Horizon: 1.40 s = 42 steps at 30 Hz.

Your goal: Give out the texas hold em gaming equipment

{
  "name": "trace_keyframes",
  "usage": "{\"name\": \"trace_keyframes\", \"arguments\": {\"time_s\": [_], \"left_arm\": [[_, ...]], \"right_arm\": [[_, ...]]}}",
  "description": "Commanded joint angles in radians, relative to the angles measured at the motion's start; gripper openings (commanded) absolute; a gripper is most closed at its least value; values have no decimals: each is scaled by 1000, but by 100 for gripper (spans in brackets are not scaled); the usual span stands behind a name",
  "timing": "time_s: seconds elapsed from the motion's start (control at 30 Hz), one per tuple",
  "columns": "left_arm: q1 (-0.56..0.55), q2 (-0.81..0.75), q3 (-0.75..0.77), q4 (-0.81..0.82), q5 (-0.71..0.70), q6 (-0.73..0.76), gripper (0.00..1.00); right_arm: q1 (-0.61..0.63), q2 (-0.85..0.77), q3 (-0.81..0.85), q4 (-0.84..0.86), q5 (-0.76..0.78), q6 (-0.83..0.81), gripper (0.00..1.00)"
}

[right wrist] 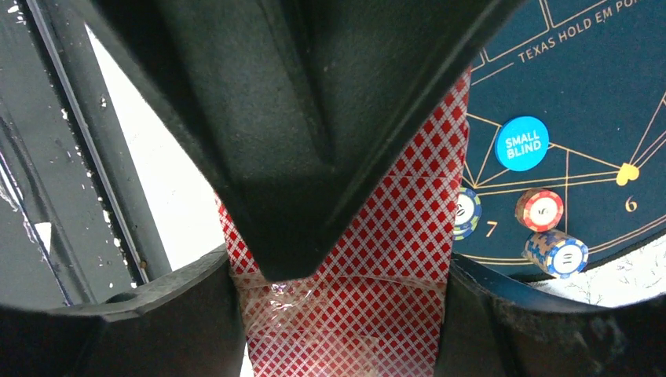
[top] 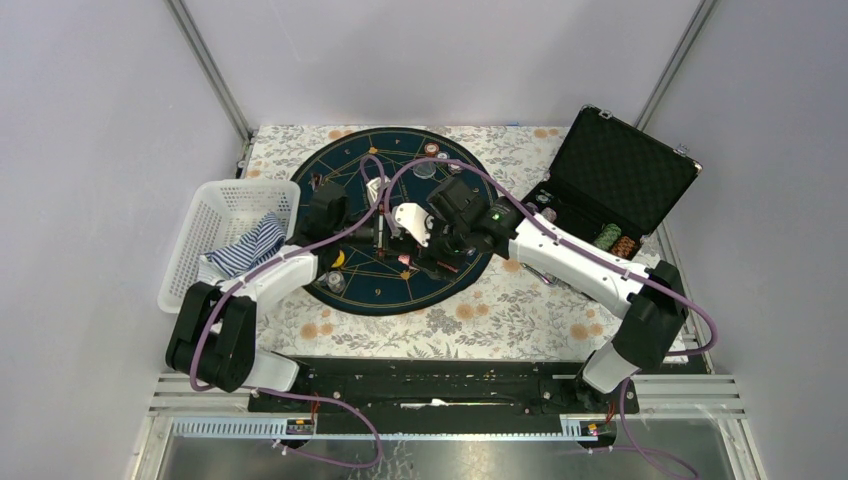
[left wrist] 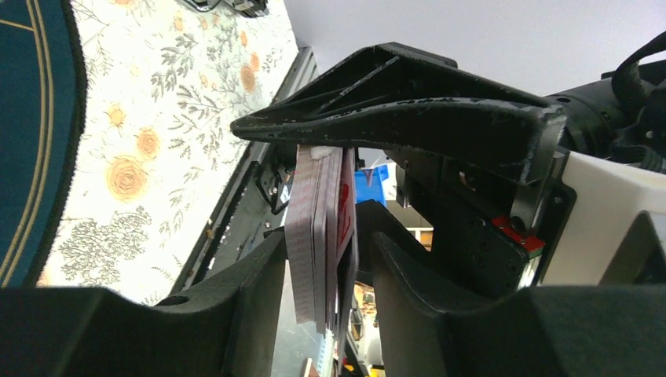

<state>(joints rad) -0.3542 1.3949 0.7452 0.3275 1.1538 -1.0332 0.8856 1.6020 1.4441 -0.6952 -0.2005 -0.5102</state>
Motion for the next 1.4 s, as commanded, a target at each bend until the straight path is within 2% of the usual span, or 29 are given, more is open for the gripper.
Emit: {"name": "trace_keyframes", "arguments": {"time_s": [0.0,0.13,0.4,0.5,0.67,0.73,0.83,0.93,1.23,1.37], "left_arm": [[27,-34,62,-115,0,121,49],[58,-46,51,-145,-2,143,47],[91,-45,86,-288,-18,260,28],[97,-45,96,-317,-21,285,24],[107,-53,91,-293,-6,272,25],[107,-57,89,-291,-3,273,29],[107,-61,92,-291,0,274,42],[103,-63,98,-289,-2,280,45],[136,-71,102,-326,-9,320,20],[150,-86,106,-326,-8,323,16]], "right_arm": [[11,-35,-8,43,22,27,32],[6,-60,-37,74,19,41,27],[-16,-88,-60,91,-4,60,19],[-24,-101,-72,101,-16,66,18],[-33,-108,-83,104,-21,65,16],[-33,-109,-86,106,-23,67,15],[-33,-107,-85,108,-26,69,15],[-34,-103,-84,116,-29,74,14],[-48,-118,-105,123,-23,81,13],[-54,-131,-120,127,-23,82,12]]}}
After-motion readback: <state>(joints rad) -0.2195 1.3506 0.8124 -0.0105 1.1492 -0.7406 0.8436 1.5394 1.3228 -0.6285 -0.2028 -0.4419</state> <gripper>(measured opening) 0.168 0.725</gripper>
